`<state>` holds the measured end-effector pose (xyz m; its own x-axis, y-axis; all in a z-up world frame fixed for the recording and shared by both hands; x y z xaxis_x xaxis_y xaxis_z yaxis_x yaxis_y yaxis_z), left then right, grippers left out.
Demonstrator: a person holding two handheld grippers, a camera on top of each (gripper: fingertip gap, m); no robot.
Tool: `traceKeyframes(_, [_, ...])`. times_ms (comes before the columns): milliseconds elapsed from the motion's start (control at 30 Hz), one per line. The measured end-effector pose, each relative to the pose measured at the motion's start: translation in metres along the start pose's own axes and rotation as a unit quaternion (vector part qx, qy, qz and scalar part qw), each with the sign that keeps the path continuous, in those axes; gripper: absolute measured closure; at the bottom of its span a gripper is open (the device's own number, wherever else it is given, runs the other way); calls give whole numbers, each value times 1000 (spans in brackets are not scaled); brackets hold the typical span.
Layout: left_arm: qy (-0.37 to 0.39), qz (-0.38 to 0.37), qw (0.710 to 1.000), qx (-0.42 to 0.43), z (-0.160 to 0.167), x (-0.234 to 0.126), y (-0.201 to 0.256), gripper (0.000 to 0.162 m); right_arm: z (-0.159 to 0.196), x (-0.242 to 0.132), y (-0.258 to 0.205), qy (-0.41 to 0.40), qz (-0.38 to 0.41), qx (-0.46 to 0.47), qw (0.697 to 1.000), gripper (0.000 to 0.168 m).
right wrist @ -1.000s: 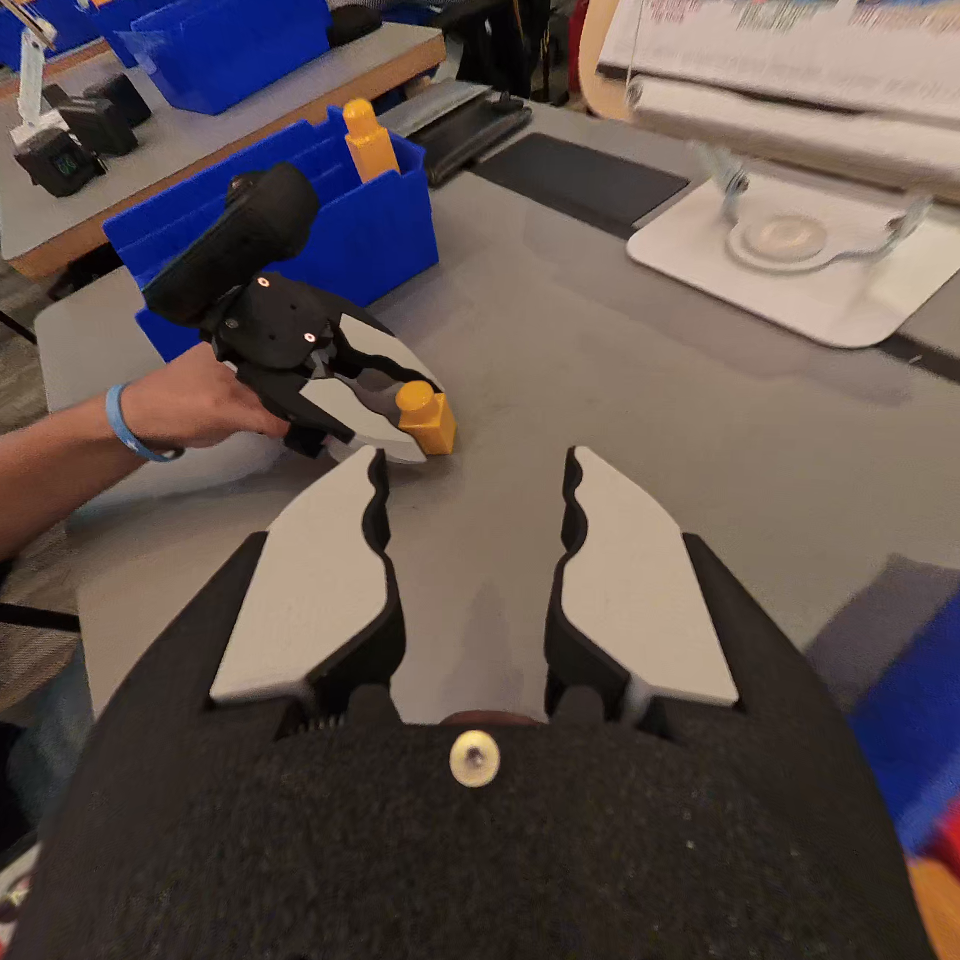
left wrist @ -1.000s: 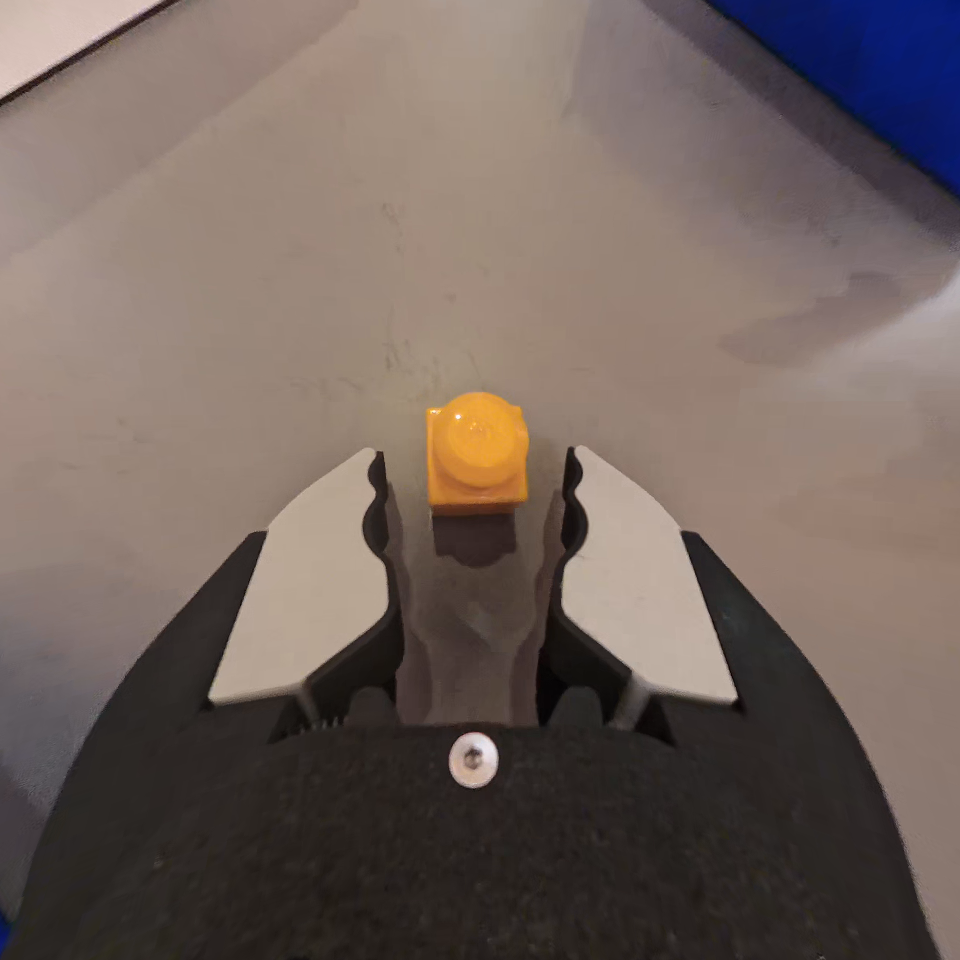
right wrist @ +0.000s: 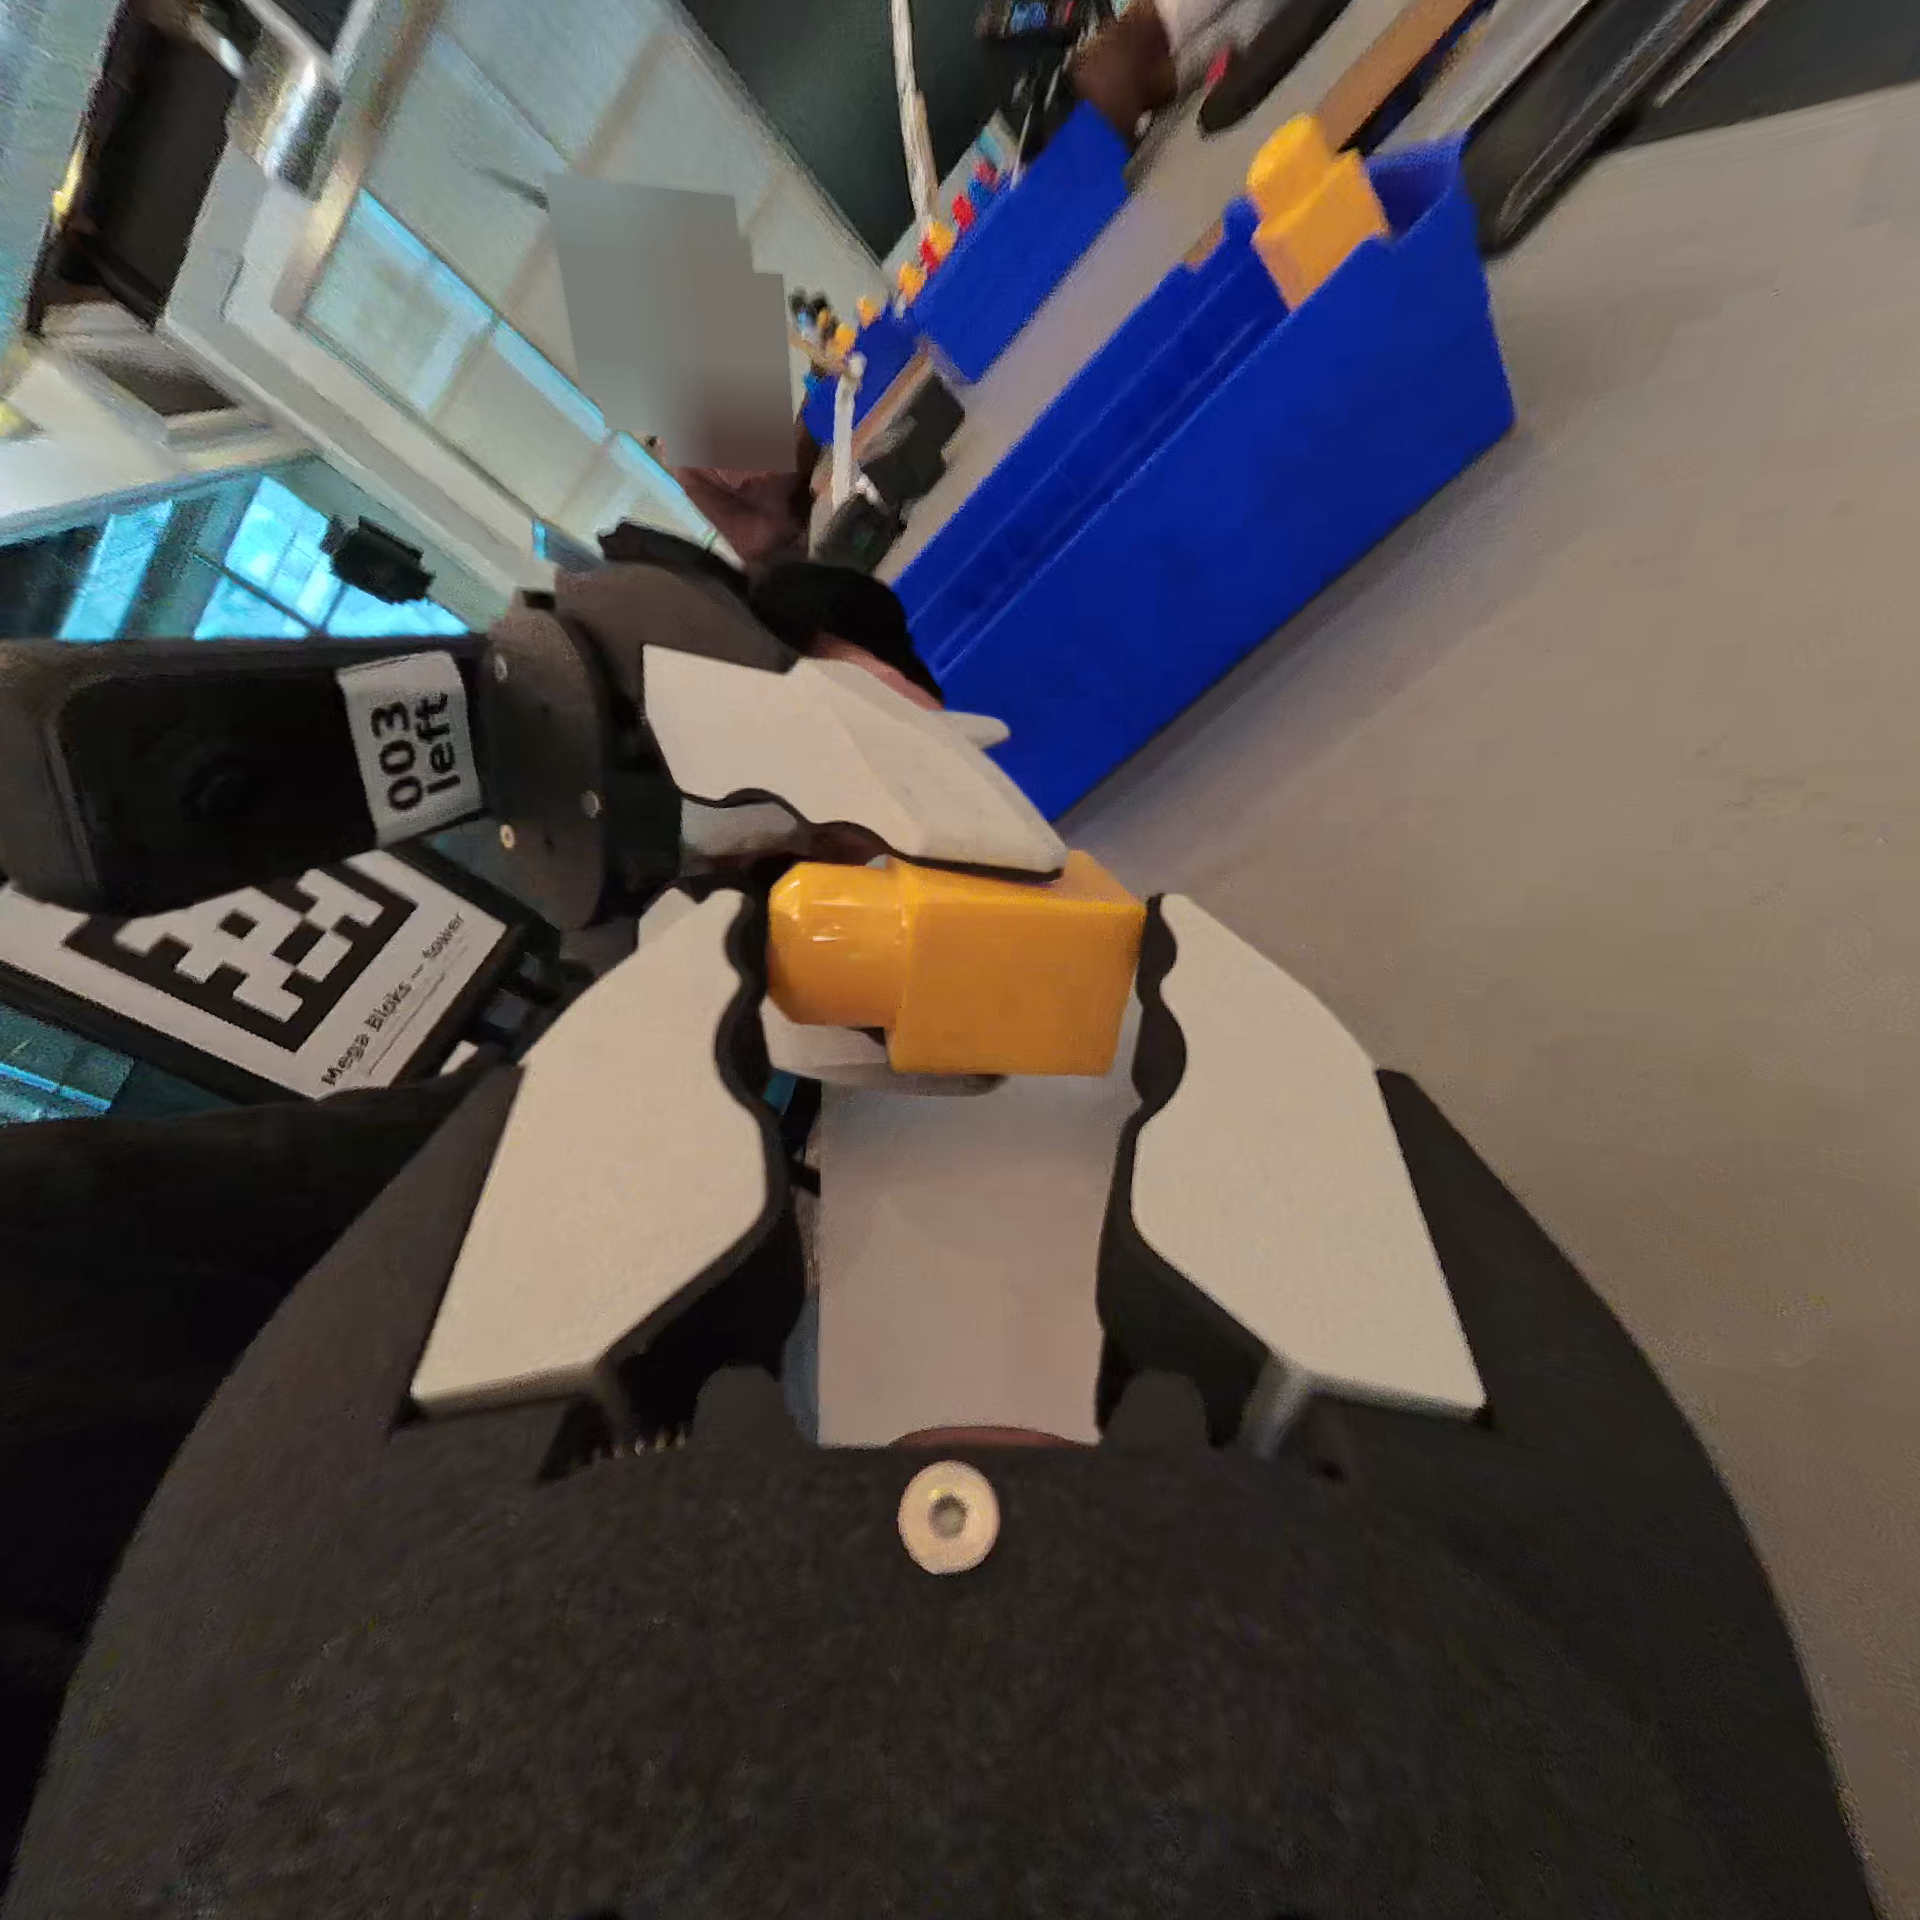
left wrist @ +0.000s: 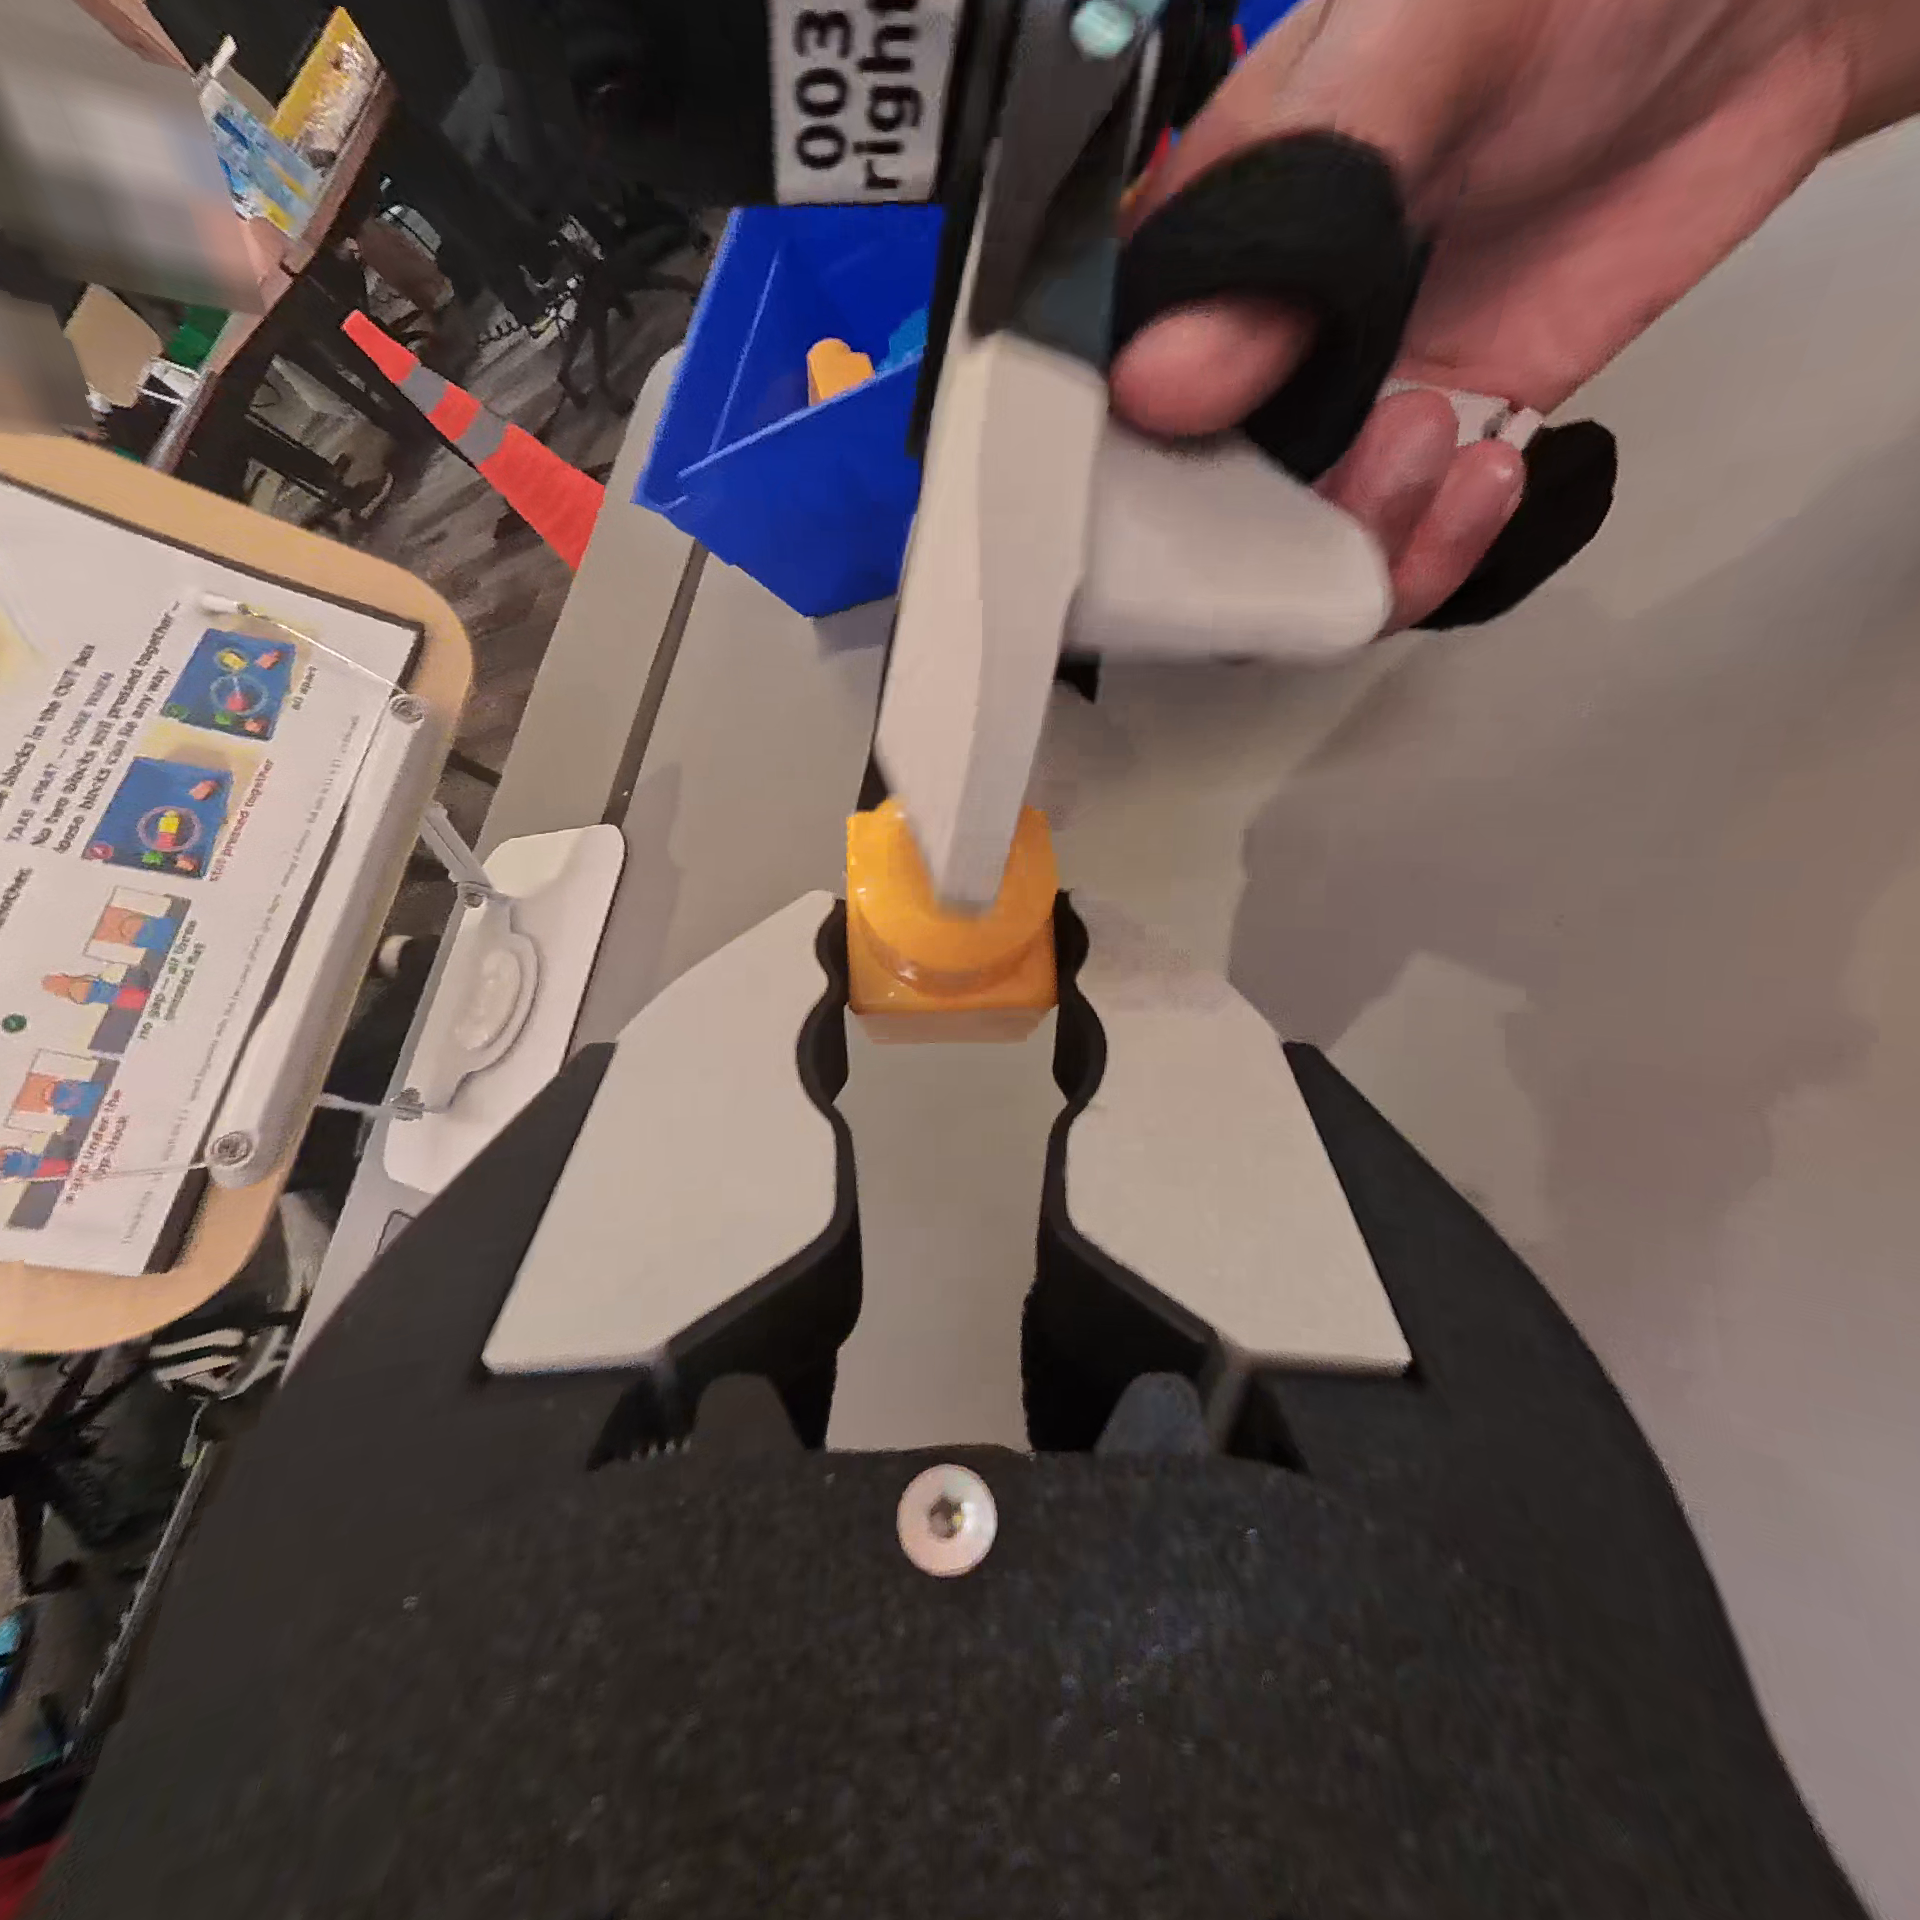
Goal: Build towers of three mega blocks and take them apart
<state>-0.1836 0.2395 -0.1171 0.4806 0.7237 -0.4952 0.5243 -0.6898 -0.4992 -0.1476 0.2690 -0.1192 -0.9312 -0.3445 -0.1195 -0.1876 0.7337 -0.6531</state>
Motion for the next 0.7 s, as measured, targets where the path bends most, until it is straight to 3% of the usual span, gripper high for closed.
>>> traceKeyframes(167, [-23, -3, 1000, -9, 2, 11, 7, 125, 4, -6, 9, -33, 12, 15, 999, 101])
traceKeyframes(233, [-26, -27, 999, -22, 3, 6, 1, 115, -6, -18, 8, -22, 31, 0, 999, 101])
traceKeyframes(300, [-4, -70, 996, -56, 2, -5, -8, 102, -26, -43, 3, -4, 77, -44, 996, 101])
traceKeyframes(367, [33, -60, 989, -129, 5, -13, -6, 103, -53, -83, -8, 25, 143, -111, 983, 100])
traceKeyframes(433, [57, -12, 968, -245, 17, -10, 12, 106, -79, -137, -17, 55, 241, -175, 953, 100])
traceKeyframes(533, [10, 29, 936, -351, 54, 5, 45, 100, -92, -225, -18, 40, 410, -226, 883, 100])
traceKeyframes(600, [-13, 46, 918, -394, 69, 9, 58, 90, -78, -273, -7, -32, 503, -211, 837, 100])
traceKeyframes(700, [7, 60, 897, -437, 75, 7, 58, 95, -40, -321, 21, -167, 593, -147, 774, 100])
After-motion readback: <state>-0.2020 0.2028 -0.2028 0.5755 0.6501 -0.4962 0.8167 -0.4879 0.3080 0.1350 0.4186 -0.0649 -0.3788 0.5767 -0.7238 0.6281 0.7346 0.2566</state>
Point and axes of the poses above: each gripper's, where its closed fingertips meet, x out along the fingers, z out of its underside, y = z × x across the jaws, the point moved 4 cm from there along -x, back along the fingers, and after that the axes turned 3 degrees about -x, right-handed, at the moved point
